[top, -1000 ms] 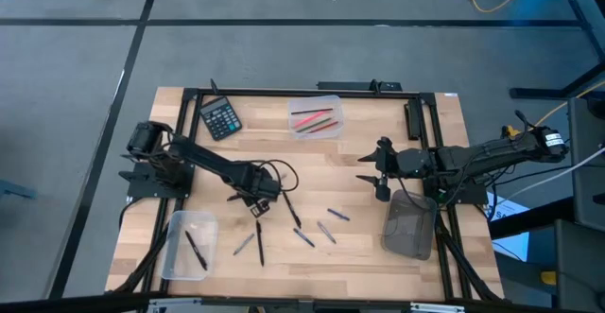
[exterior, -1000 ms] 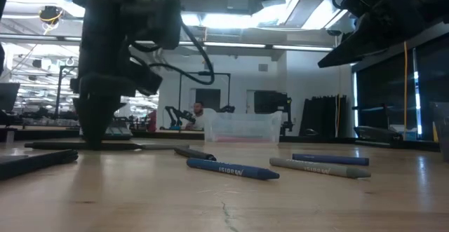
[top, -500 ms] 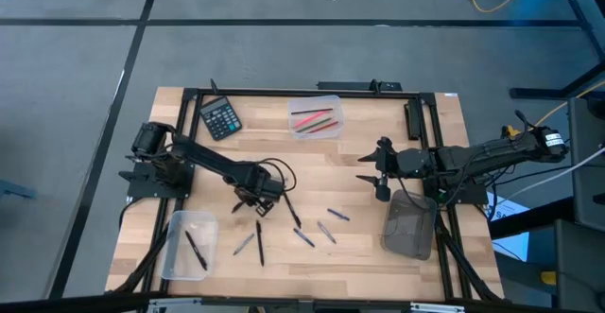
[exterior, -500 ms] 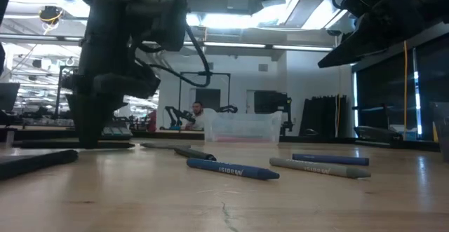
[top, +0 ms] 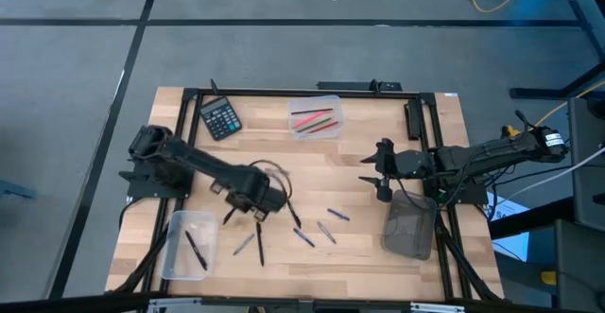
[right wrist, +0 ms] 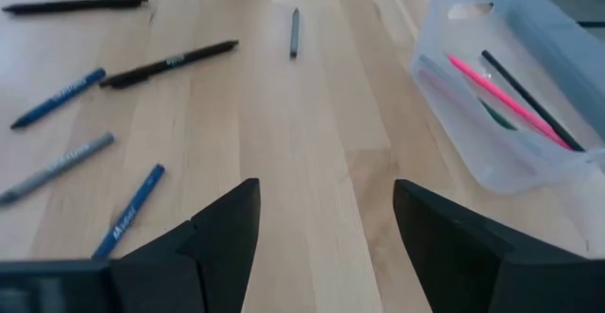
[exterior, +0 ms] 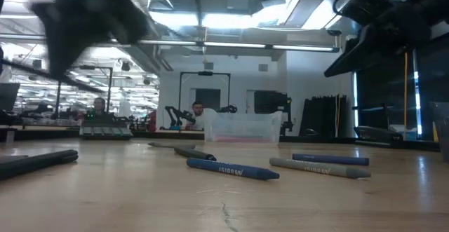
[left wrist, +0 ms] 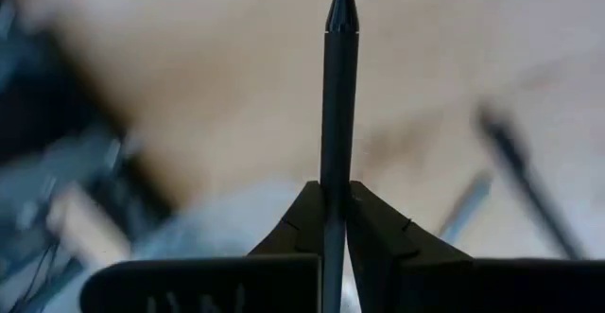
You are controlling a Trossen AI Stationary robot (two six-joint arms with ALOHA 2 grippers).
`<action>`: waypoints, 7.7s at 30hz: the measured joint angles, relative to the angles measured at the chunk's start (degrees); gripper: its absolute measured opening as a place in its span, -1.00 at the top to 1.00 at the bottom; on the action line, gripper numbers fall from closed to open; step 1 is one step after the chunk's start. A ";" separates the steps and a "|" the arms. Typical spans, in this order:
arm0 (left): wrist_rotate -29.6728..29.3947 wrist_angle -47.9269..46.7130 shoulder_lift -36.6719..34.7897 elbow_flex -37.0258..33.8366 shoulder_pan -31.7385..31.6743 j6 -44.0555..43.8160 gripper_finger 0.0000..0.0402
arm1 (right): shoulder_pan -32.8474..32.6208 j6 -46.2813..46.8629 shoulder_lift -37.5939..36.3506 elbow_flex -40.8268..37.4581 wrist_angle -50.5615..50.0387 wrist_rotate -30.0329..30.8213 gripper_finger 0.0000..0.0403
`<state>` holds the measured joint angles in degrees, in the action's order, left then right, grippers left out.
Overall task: Sort crayons/erasers/pens/pencils in bins
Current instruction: Put the black pen into the bottom transparent bin
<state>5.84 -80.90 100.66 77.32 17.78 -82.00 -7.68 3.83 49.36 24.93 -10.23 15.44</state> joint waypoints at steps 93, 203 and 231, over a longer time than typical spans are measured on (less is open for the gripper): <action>-6.45 21.07 18.66 6.31 10.93 -20.30 0.31 | 0.00 1.97 0.00 -2.82 2.11 -0.04 -0.22; -27.26 48.24 8.95 -0.78 -0.99 1.45 0.61 | 0.14 2.49 0.37 -2.82 0.11 1.06 -0.22; -29.56 39.52 15.13 -0.64 1.88 -13.93 0.61 | 0.13 3.32 0.37 -2.82 -0.40 1.44 -0.22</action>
<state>-23.72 -41.38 115.79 76.68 19.67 -95.93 -7.55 7.15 49.74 22.11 -10.63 16.88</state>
